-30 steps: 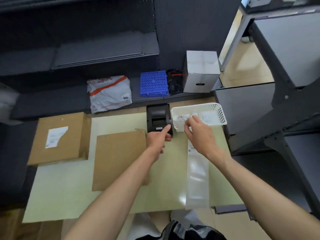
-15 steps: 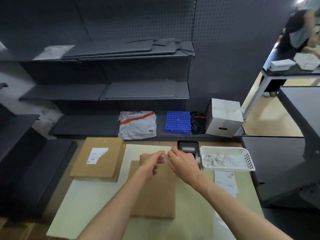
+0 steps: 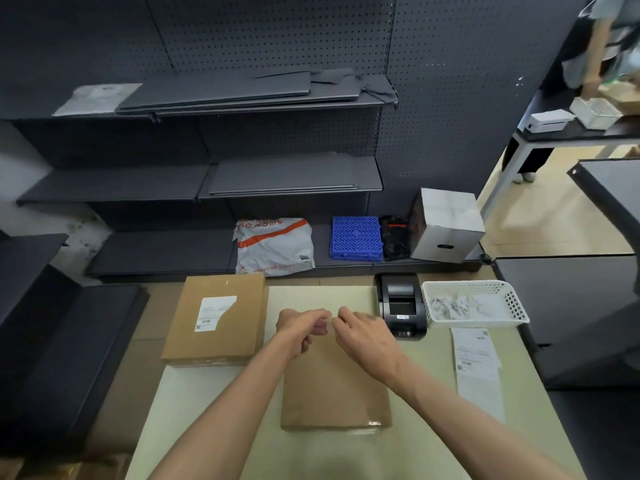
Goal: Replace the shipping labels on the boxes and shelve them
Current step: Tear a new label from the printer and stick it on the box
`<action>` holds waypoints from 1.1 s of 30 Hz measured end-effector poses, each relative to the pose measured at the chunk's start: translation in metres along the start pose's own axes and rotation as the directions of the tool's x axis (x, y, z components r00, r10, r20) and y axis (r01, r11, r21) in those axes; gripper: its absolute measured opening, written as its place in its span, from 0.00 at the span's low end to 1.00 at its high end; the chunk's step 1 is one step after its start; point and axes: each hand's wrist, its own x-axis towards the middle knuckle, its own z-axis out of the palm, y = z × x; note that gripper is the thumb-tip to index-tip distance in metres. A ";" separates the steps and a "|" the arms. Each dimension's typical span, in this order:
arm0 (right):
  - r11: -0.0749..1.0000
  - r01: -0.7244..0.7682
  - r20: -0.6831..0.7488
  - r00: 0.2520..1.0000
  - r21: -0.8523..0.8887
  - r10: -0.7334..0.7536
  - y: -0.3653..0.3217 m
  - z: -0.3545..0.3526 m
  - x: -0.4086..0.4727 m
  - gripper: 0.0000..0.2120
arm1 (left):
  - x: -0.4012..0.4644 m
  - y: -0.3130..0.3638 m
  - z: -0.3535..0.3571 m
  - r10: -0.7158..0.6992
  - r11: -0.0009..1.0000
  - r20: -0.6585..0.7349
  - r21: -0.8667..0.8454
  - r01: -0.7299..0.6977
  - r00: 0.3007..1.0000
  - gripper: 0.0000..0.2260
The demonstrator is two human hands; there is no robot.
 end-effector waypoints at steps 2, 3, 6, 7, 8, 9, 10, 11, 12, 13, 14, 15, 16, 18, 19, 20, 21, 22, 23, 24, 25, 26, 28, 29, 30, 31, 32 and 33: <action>1.000 -0.022 -0.001 1.000 0.019 0.022 -0.009 0.002 0.001 0.17 | 0.007 -0.004 -0.007 0.002 1.000 0.012 0.012 -0.002 1.000 0.10; 0.999 -0.036 0.003 0.999 0.019 0.036 -0.014 0.003 0.003 0.15 | 0.011 -0.006 -0.010 0.008 1.000 0.016 0.015 -0.008 1.000 0.09; 0.996 -0.085 0.053 0.995 -0.015 0.086 -0.026 0.003 0.004 0.10 | 0.018 -0.010 -0.018 0.035 0.999 0.036 0.012 -0.036 0.999 0.05; 0.995 -0.097 0.066 0.993 -0.023 0.098 -0.030 0.003 0.004 0.09 | 0.020 -0.012 -0.019 0.049 0.999 0.040 0.004 -0.050 0.998 0.04; 0.994 -0.107 0.070 0.992 -0.026 0.109 -0.033 0.003 0.003 0.09 | 0.022 -0.013 -0.021 0.064 0.998 0.032 -0.009 -0.064 0.997 0.04; 0.993 -0.117 0.066 0.991 -0.023 0.118 -0.035 0.003 0.003 0.09 | 0.024 -0.015 -0.023 0.081 0.997 0.009 -0.020 -0.080 0.997 0.04; 0.992 -0.127 0.061 0.990 -0.012 0.128 -0.037 0.002 0.002 0.09 | 0.026 -0.016 -0.025 0.101 0.995 -0.023 -0.024 -0.102 0.995 0.04; 0.990 -0.139 0.054 0.989 0.003 0.138 -0.039 0.001 0.001 0.09 | 0.027 -0.017 -0.027 0.122 0.992 -0.049 -0.023 -0.123 0.991 0.03; 0.987 -0.159 0.050 0.986 0.018 0.158 -0.040 0.001 0.000 0.08 | 0.028 -0.018 -0.029 0.138 0.990 -0.061 -0.023 -0.140 0.989 0.03; 0.979 -0.199 0.045 0.979 0.040 0.197 -0.040 0.000 -0.001 0.06 | 0.030 -0.019 -0.031 0.153 0.988 -0.058 -0.030 -0.155 0.987 0.03; 0.959 -0.274 0.050 0.961 0.073 0.271 -0.039 -0.002 -0.002 0.06 | 0.031 -0.021 -0.032 0.167 0.985 -0.046 -0.034 -0.169 0.985 0.03; 0.919 -0.378 0.069 0.926 0.109 0.372 -0.038 -0.003 -0.002 0.07 | 0.032 -0.023 -0.034 0.182 0.982 -0.032 -0.036 -0.183 0.983 0.03; 0.857 -0.495 0.112 0.869 0.145 0.482 -0.034 -0.005 -0.002 0.09 | 0.032 -0.024 -0.035 0.195 0.980 -0.017 -0.033 -0.196 0.981 0.03; 0.687 -0.695 0.254 0.718 0.211 0.648 -0.024 -0.007 0.000 0.12 | 0.030 -0.026 -0.036 0.208 0.978 -0.001 -0.022 -0.208 0.978 0.04; 0.600 -0.761 0.303 0.648 0.245 0.698 -0.018 -0.007 0.001 0.14 | 0.029 -0.027 -0.035 0.209 0.978 0.003 -0.022 -0.208 0.978 0.04; 0.510 -0.808 0.355 0.588 0.295 0.727 -0.012 -0.006 0.002 0.14 | 0.027 -0.027 -0.035 0.208 0.978 0.009 -0.029 -0.207 0.978 0.03; 0.403 -0.837 0.413 0.537 0.370 0.736 -0.006 -0.005 0.003 0.13 | 0.026 -0.029 -0.034 0.208 0.977 0.019 -0.039 -0.208 0.978 0.04; 0.268 -0.842 0.473 0.495 0.467 0.729 -0.002 -0.002 0.004 0.10 | 0.025 -0.029 -0.033 0.210 0.977 0.031 -0.042 -0.208 0.977 0.04; 0.137 -0.831 0.530 0.461 0.540 0.712 0.002 0.001 0.005 0.09 | 0.024 -0.029 -0.033 0.214 0.976 0.037 -0.038 -0.213 0.976 0.04; 0.042 -0.813 0.565 0.440 0.580 0.698 0.005 0.003 0.005 0.09 | 0.023 -0.029 -0.032 0.220 0.975 0.040 -0.036 -0.218 0.975 0.04; -0.010 -0.803 0.584 0.424 0.595 0.692 0.007 0.006 0.004 0.10 | 0.023 -0.029 -0.031 0.229 0.973 0.042 -0.034 -0.228 0.972 0.04; -0.047 -0.794 0.596 0.414 0.606 0.688 0.008 0.009 0.001 0.11 | 0.021 -0.030 -0.030 0.236 0.972 0.043 -0.030 -0.235 0.971 0.04; -0.088 -0.784 0.610 0.401 0.614 0.684 0.009 0.017 -0.006 0.12 | 0.019 -0.034 -0.027 0.246 0.969 0.027 0.005 -0.247 0.969 0.04; -0.094 -0.787 0.613 0.392 0.610 0.686 0.009 0.024 -0.011 0.12 | 0.020 -0.037 -0.025 0.253 0.967 0.017 0.035 -0.253 0.967 0.04; -0.098 -0.796 0.617 0.379 0.598 0.690 0.007 0.030 -0.016 0.12 | 0.021 -0.042 -0.022 0.258 0.964 0.010 0.067 -0.258 0.966 0.04; -0.095 -0.811 0.625 0.364 0.577 0.691 0.005 0.037 -0.022 0.12 | 0.023 -0.048 -0.019 0.261 0.961 0.005 0.097 -0.260 0.965 0.05; -0.082 -0.829 0.631 0.353 0.554 0.691 0.004 0.044 -0.026 0.12 | 0.027 -0.054 -0.016 0.259 0.959 0.001 0.119 -0.258 0.966 0.05; -0.062 -0.848 0.636 0.344 0.526 0.690 0.002 0.051 -0.031 0.13 | 0.030 -0.060 -0.014 0.256 0.957 -0.008 0.141 -0.252 0.967 0.06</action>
